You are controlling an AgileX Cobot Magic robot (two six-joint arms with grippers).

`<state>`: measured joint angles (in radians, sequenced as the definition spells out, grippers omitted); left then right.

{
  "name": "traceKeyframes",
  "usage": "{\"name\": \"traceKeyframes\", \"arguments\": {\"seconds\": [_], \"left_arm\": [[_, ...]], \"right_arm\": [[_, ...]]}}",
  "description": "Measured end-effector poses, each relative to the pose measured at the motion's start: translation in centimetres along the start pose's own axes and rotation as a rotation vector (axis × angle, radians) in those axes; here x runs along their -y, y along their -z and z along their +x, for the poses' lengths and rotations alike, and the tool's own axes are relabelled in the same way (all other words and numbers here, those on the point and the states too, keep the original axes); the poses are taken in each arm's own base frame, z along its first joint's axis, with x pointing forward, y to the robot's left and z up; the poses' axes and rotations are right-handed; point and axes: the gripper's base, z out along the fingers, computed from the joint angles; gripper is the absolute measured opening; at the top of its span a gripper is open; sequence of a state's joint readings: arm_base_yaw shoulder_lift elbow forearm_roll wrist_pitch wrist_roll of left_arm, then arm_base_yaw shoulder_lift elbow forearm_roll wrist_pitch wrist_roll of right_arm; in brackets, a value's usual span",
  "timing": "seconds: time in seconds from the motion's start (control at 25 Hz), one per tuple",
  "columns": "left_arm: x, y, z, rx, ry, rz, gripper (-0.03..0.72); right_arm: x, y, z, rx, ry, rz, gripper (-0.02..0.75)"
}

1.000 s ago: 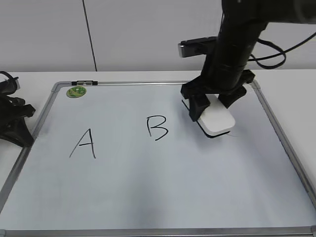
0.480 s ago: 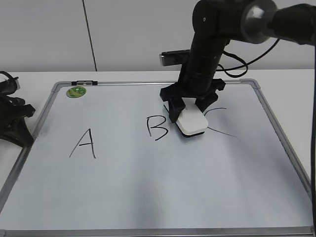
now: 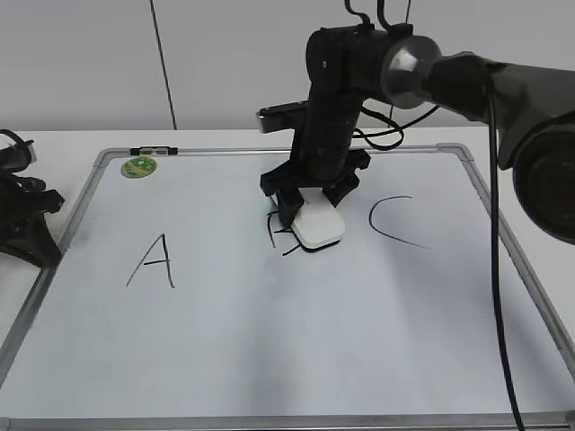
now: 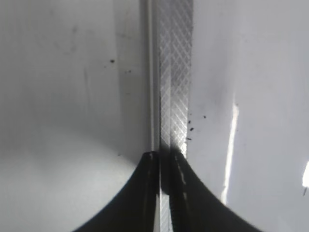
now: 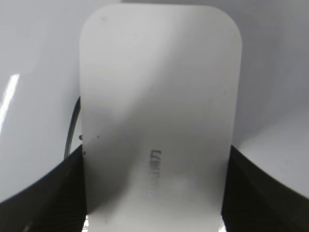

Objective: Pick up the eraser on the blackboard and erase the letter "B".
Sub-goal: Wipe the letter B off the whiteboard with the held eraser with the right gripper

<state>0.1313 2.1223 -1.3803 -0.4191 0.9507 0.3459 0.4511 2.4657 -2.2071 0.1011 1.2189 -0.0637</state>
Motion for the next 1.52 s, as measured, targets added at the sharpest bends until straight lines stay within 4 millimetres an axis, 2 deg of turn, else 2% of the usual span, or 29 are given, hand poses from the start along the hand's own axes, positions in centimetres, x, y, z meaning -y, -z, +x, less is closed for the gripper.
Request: {"name": "traceKeyframes", "arguments": {"seconds": [0.2,1.0,1.36,1.52], "left_arm": [[0.0,0.0,0.0,0.0,0.0,0.0,0.029],[0.0,0.0,0.0,0.0,-0.001,-0.001,0.029],[0.0,0.0,0.0,-0.001,-0.001,-0.002,0.03],[0.0,0.0,0.0,-0.001,-0.001,-0.002,0.032]], "right_arm": [[-0.6,-0.5,0.1,-0.014,0.025,0.017,0.524],[-0.2,-0.5,0.2,-0.028,0.135,0.06,0.524],[-1.5,-0.6,0.1,-0.023,0.155,0.005,0.524],[-3.5,-0.8,0.2,-0.028,0.196,-0.002,0.524]]}}
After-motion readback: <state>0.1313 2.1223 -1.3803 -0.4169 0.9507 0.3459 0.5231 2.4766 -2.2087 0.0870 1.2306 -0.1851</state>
